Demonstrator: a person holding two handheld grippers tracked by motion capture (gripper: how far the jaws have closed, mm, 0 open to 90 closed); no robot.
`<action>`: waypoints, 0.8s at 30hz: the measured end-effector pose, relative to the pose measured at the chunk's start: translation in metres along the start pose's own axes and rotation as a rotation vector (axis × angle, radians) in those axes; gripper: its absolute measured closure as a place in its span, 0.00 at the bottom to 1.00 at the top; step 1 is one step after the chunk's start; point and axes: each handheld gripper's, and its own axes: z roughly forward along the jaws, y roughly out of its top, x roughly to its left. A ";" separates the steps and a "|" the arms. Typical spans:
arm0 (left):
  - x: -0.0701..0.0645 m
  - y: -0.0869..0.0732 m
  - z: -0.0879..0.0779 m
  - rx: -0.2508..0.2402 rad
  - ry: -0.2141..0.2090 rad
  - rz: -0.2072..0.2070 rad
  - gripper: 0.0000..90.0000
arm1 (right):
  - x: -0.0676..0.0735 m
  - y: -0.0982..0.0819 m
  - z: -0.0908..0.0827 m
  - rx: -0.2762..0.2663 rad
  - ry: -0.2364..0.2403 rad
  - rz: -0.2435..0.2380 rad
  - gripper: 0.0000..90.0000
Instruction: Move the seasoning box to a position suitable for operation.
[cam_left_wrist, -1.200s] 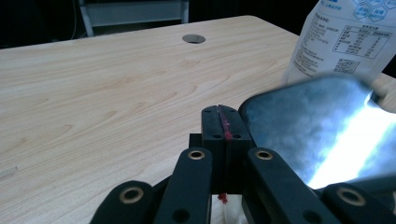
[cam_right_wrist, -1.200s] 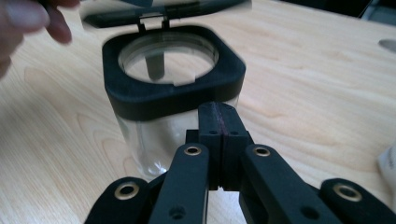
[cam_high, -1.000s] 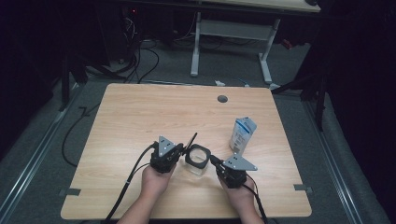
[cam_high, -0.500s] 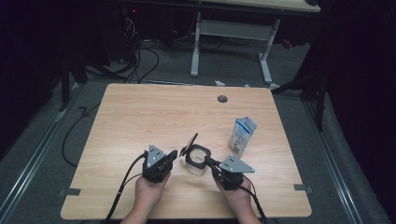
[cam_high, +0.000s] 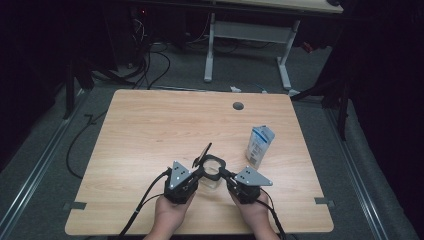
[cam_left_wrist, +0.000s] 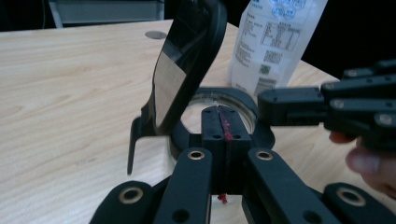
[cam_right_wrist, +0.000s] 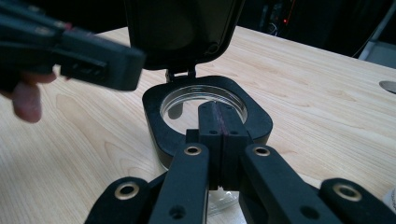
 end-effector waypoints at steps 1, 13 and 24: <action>0.000 0.002 0.001 -0.003 0.003 -0.001 1.00 | 0.000 0.000 0.000 -0.001 -0.002 0.000 1.00; 0.007 0.014 0.006 -0.030 0.059 -0.014 1.00 | -0.001 -0.001 0.001 -0.004 0.011 0.005 1.00; 0.019 0.017 0.010 -0.028 0.116 -0.044 1.00 | -0.003 -0.002 0.001 -0.015 0.023 0.019 1.00</action>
